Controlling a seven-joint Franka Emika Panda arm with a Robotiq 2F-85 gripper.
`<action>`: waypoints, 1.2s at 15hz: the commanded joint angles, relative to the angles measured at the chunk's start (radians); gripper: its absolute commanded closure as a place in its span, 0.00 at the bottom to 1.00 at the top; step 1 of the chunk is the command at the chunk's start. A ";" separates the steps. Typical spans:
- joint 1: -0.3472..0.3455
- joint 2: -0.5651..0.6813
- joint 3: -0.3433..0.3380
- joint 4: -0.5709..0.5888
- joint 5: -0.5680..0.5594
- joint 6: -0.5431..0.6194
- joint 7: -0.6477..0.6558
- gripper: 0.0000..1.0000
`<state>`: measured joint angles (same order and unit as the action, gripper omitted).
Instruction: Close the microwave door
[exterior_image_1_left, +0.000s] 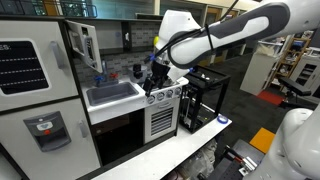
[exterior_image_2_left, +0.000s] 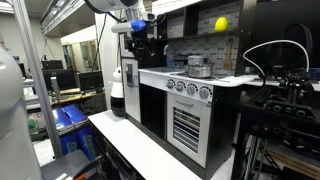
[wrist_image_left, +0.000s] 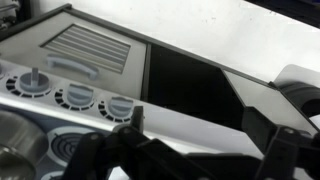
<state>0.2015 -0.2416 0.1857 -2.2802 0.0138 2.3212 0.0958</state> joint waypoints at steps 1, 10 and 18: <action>-0.007 0.107 0.010 0.213 -0.038 -0.106 -0.049 0.00; 0.022 0.293 0.048 0.646 -0.141 -0.284 -0.022 0.00; 0.096 0.433 0.051 0.942 -0.320 -0.344 0.083 0.00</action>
<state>0.2729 0.1194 0.2381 -1.4563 -0.2556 2.0100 0.1457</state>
